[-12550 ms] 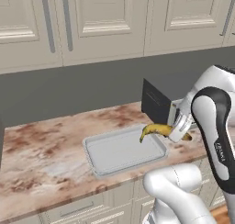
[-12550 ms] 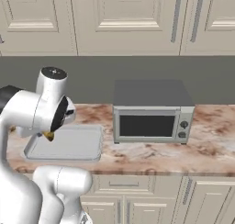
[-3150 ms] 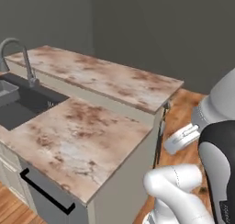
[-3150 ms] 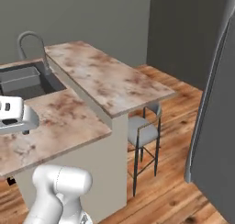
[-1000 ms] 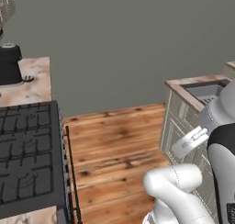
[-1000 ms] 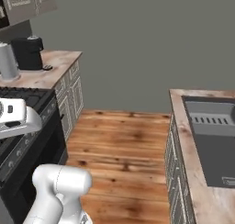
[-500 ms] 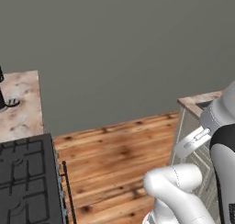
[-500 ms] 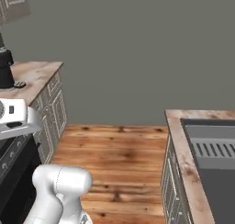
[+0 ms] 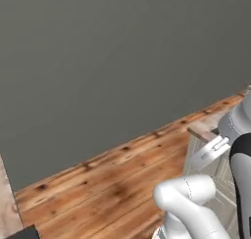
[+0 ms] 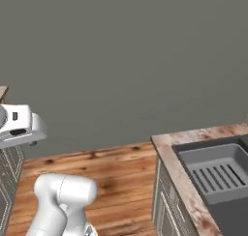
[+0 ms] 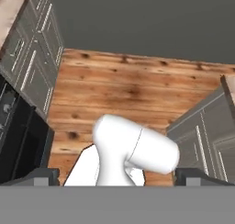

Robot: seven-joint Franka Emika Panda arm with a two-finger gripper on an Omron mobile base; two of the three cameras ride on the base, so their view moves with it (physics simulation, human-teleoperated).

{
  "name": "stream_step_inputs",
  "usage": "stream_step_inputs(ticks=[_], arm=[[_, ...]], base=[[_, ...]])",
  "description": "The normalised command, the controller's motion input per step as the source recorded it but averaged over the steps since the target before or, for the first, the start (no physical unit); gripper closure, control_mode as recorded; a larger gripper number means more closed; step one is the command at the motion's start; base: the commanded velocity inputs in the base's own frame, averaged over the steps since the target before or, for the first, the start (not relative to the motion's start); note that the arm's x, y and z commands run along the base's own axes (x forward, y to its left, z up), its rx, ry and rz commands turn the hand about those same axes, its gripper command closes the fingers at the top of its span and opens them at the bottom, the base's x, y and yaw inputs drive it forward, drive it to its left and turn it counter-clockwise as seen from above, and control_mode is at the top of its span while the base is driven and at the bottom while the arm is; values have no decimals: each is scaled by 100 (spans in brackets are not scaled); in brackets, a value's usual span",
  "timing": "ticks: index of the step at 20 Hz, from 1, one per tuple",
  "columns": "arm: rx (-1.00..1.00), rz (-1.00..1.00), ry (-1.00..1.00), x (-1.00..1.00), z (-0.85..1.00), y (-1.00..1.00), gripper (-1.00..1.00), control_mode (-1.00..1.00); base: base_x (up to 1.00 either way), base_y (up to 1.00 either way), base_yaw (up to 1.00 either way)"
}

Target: Pick the tangerine and banana from the fridge and place them inside the tupperware on the counter.

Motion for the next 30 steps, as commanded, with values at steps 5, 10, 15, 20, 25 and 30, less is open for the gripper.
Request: stream_step_inputs(ticks=[5,10,15,20,25,30], arm=[[0,0,0,0,0,0,-100,100],[0,0,0,0,0,0,-100,100],[0,0,0,0,0,0,-100,100],[0,0,0,0,0,0,-100,100],[0,0,0,0,0,0,-100,100],[0,0,0,0,0,0,-100,100]], base=[[100,8,-76],[100,28,-80],[100,61,-64],[100,100,-42],[100,80,-50],[100,65,-67]])
